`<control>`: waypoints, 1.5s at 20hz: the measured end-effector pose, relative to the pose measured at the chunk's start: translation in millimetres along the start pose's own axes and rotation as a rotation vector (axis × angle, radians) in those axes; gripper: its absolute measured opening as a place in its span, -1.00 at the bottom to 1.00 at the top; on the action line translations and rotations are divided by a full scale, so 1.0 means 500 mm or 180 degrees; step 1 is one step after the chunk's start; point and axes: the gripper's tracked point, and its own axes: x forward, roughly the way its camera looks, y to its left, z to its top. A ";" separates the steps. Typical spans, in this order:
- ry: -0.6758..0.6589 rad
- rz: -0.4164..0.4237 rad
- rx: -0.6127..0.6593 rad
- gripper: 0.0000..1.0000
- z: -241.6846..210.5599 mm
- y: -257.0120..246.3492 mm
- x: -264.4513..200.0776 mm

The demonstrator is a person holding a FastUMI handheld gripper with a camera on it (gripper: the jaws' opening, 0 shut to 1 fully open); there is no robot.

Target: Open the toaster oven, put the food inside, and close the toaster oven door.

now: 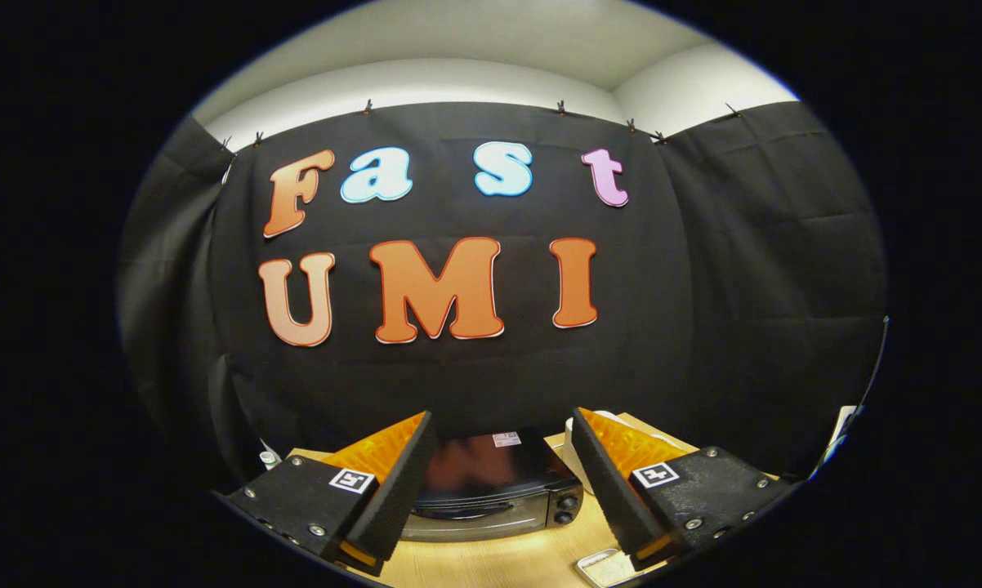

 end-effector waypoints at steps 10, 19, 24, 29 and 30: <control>0.0758 0.0220 -0.0251 0.99 -0.286 0.089 0.159; 0.1199 0.0242 -0.0109 0.99 -0.399 0.108 0.191; 0.1273 0.0298 -0.0252 0.99 -0.408 0.103 0.159; 0.1367 0.0296 -0.0179 0.99 -0.414 0.092 0.108; 0.1384 0.0296 -0.0168 1.00 -0.418 0.089 0.099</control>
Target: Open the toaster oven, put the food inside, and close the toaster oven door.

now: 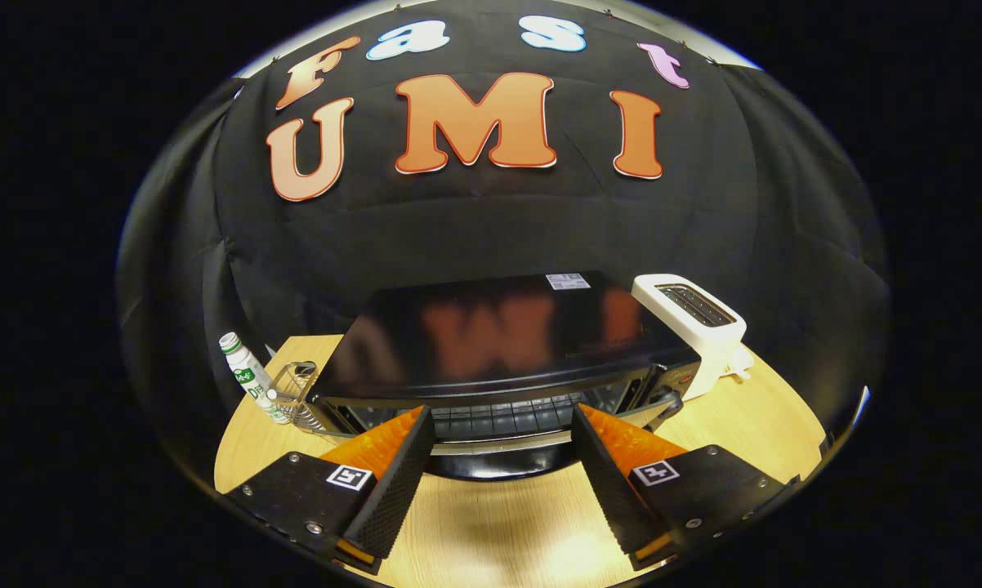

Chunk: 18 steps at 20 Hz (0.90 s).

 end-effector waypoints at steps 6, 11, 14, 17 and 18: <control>0.0117 0.0005 0.0049 1.00 -0.069 -0.014 -0.060; 0.0326 -0.0068 0.0033 1.00 -0.168 -0.037 -0.102; 0.0503 -0.0127 -0.0021 1.00 -0.243 -0.044 -0.111; 0.0679 -0.0192 -0.0083 1.00 -0.304 -0.055 -0.106; 0.0723 -0.0184 -0.0085 1.00 -0.322 -0.052 -0.103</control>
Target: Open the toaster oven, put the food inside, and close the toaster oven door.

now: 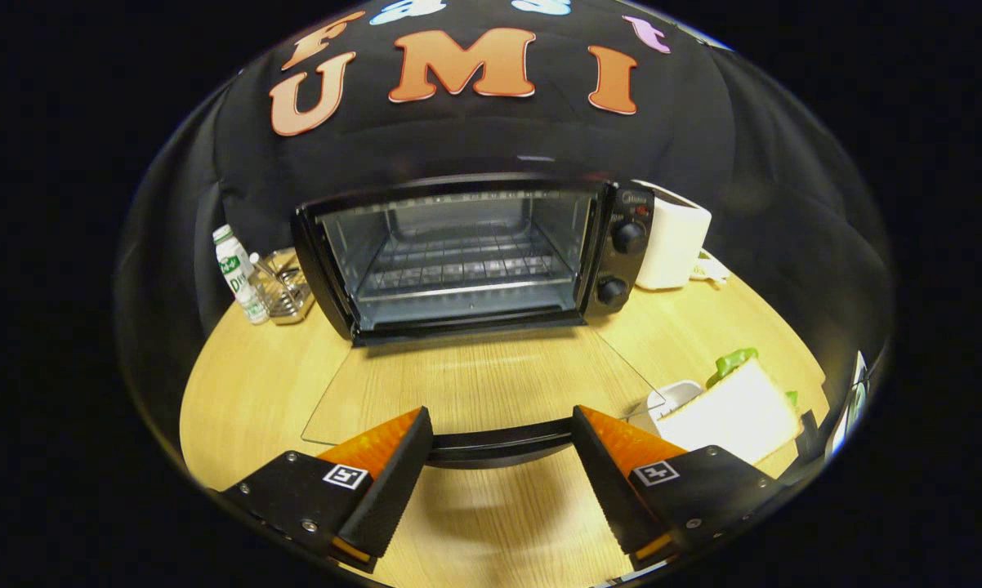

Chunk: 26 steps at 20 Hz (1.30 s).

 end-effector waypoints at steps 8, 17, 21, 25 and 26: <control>0.0128 0.0079 0.0029 1.00 -0.048 0.013 0.020; 0.0062 0.0566 -0.0128 1.00 0.042 -0.056 -0.064; 0.0160 0.0581 -0.0224 1.00 0.087 -0.169 -0.081; 0.0493 0.0622 -0.0211 1.00 0.090 -0.283 -0.088; 0.0545 0.0649 -0.0215 1.00 0.091 -0.302 -0.088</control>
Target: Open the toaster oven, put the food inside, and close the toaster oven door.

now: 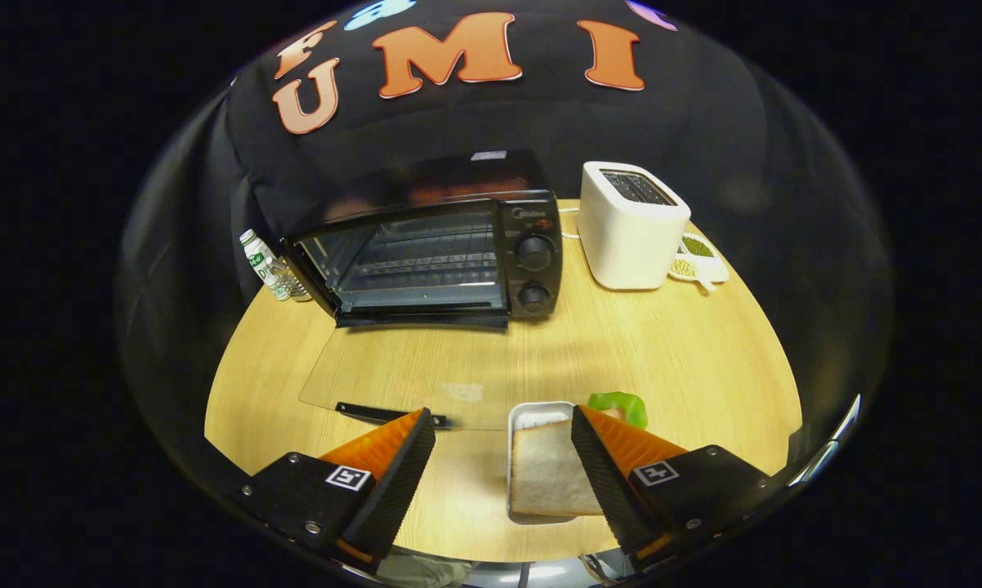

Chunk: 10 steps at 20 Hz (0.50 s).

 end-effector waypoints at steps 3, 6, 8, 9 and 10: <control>0.0189 0.0053 0.0064 1.00 -0.013 -0.064 -0.012; 0.0417 0.0116 0.0119 0.99 -0.026 -0.121 -0.006; 0.0611 0.0191 0.0143 0.99 -0.044 -0.147 0.005; 0.0716 0.0226 0.0167 0.99 -0.057 -0.159 0.009; 0.0801 0.0254 0.0197 0.99 -0.066 -0.170 0.017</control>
